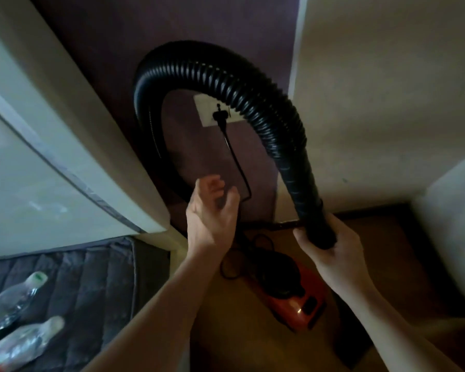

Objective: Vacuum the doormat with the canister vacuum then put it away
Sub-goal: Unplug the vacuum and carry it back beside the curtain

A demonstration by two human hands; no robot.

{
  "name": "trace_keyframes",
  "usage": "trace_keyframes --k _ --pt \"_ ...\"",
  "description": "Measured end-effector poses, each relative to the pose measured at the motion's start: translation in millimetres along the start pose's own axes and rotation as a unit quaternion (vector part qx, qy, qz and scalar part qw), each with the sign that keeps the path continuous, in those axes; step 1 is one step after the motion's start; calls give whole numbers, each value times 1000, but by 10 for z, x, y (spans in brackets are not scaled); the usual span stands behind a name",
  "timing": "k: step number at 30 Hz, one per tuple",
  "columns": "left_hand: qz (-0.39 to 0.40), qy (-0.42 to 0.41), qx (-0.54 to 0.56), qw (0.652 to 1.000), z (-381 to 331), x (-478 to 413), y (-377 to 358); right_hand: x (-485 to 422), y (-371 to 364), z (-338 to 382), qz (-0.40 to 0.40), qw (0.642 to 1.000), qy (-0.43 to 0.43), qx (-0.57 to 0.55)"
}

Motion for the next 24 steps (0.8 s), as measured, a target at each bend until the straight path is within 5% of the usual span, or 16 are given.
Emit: trace_keyframes --k 10,24 --pt "10 100 8 995 -134 -695 -321 -394 118 -201 -16 1000 -17 15" --pt "-44 101 78 991 -217 -969 -470 -457 304 -515 -52 997 -57 16"
Point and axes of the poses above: each hand's wrist, its own x-axis away from the middle knuckle, its own y-axis out of the back of the hand, z = x × y, the point moved 10 cm from there along -x, towards the middle knuckle, and after that the axes turned 2 degrees about z, right-handed, at the moved point
